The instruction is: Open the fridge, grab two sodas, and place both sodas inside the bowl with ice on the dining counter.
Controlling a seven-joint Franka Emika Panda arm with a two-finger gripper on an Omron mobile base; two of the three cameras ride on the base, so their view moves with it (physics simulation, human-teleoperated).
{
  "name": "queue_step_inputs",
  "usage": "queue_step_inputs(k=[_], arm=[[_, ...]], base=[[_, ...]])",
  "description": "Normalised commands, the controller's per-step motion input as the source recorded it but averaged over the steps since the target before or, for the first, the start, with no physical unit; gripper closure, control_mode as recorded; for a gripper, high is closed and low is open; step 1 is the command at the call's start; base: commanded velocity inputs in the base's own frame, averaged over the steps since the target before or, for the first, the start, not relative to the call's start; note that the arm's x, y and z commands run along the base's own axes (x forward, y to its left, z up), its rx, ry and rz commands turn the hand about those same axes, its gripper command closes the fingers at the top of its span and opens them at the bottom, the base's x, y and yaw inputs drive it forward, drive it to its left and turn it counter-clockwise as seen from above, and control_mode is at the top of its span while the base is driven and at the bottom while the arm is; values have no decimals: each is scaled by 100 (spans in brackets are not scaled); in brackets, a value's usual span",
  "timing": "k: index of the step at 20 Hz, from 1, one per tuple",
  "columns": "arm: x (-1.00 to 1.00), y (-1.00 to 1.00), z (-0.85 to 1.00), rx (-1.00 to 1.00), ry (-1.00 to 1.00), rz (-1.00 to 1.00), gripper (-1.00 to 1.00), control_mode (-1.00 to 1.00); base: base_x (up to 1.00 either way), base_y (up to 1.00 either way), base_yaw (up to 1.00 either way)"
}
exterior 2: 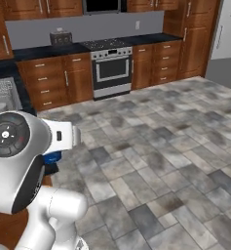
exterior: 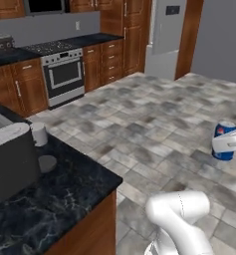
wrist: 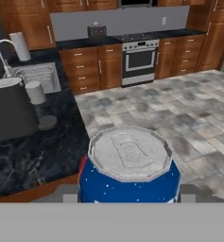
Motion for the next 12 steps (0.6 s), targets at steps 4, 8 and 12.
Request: queue_step_inputs(k=[4, 8, 12], arm=[[0, 0, 0, 0, 0, 0, 100, 100], [0, 0, 0, 0, 0, 0, 100, 100], [0, 0, 0, 0, 0, 0, 100, 100]], base=[[-100, 77, 0], [-100, 91, 0], [-100, 96, 0]])
